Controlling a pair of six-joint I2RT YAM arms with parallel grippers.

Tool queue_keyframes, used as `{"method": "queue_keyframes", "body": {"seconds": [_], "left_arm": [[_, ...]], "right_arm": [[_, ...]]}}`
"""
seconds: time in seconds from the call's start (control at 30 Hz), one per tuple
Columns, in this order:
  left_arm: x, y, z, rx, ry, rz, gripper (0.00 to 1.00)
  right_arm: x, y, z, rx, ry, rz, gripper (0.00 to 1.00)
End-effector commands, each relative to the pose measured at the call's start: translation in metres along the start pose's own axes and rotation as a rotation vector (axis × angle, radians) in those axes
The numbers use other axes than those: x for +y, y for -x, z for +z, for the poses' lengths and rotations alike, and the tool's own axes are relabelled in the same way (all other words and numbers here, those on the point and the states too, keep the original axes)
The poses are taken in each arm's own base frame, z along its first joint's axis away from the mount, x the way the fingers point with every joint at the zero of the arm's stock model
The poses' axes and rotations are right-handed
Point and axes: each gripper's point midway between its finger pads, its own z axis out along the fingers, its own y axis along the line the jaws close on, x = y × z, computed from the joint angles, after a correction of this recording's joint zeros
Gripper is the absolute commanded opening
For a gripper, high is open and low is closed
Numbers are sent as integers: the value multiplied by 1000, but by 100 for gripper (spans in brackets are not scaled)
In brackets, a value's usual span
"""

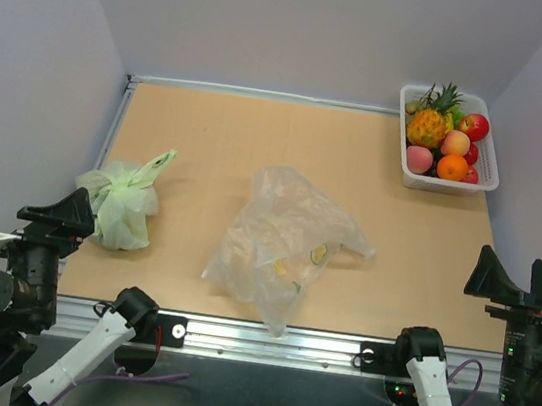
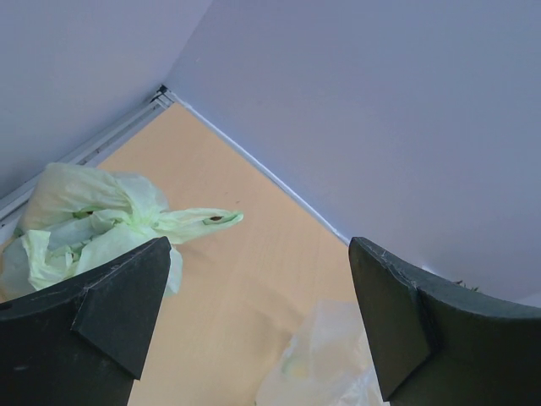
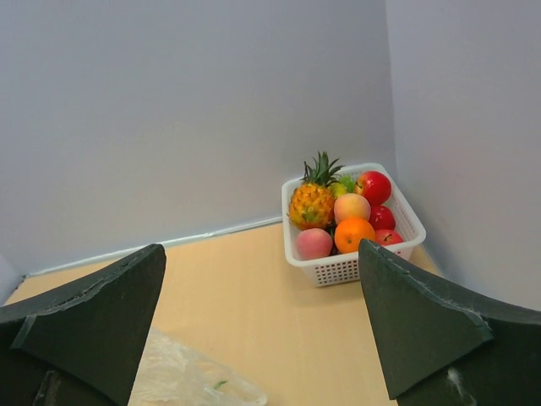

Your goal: Untie the knot of the plastic bag and take out the fruit

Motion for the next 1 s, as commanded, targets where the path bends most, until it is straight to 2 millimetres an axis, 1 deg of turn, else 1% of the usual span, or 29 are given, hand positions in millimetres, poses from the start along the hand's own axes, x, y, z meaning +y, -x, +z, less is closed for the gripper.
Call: {"method": "queue_keyframes", "body": {"seconds": [0.0,0.1,0.47,0.77,0.97], "left_arm": [[14,0,1,-26,62,-23,97],[16,-4,2,-21,72,-12,97],[20,7,-1,-73,71,-24,96],[25,10,-3,-102,69,-39,96],[23,9,-2,-99,62,-37,95]], "right_arm": [[0,10,-7,-24,12,-13,100],[0,5,-5,-12,13,-10,100],[5,-8,6,39,33,-24,100],[10,-14,13,68,53,-36,100],[11,-18,17,81,55,-27,100]]}}
